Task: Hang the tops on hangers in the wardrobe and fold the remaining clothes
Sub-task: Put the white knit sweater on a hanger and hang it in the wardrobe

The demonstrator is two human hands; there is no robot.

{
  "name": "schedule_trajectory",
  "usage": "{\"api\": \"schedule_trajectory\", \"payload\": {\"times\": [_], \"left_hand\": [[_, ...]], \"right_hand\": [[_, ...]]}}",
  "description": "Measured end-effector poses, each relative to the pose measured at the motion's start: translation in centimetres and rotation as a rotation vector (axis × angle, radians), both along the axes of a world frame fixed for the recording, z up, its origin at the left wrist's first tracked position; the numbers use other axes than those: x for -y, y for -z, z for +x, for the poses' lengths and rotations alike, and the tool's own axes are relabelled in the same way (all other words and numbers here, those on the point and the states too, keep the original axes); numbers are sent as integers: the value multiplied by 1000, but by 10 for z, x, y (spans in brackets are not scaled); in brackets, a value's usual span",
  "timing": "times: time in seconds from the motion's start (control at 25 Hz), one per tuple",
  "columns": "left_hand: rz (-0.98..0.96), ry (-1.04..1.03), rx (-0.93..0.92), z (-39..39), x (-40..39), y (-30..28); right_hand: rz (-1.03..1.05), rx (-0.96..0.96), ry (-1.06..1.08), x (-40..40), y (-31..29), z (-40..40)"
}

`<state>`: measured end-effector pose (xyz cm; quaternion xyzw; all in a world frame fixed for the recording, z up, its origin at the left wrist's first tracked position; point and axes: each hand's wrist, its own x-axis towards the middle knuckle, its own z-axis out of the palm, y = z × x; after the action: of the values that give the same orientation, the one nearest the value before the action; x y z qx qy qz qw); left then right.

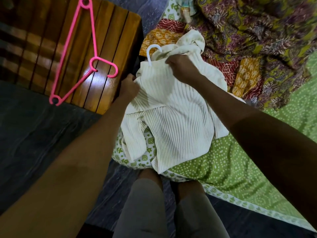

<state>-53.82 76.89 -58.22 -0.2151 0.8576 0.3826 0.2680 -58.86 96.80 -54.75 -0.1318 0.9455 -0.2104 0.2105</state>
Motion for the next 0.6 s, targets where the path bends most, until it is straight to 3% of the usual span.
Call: {"api": "schedule_trajectory", "payload": {"times": [0.16, 0.28, 0.4, 0.52, 0.6], "left_hand": [[70, -111, -206, 26, -4, 0], [73, -160, -427, 46, -6, -16], [119, -105, -529, 66, -8, -41], [155, -93, -557, 78, -11, -82], [162, -57, -611, 82, -13, -115]], "right_hand": [[111, 224, -132, 32, -8, -14], [-110, 573, -91, 34, -34, -21], [-126, 851, -74, 24, -72, -8], [-213, 896, -32, -1, -119, 8], [-248, 807, 28, -22, -155, 19]]}}
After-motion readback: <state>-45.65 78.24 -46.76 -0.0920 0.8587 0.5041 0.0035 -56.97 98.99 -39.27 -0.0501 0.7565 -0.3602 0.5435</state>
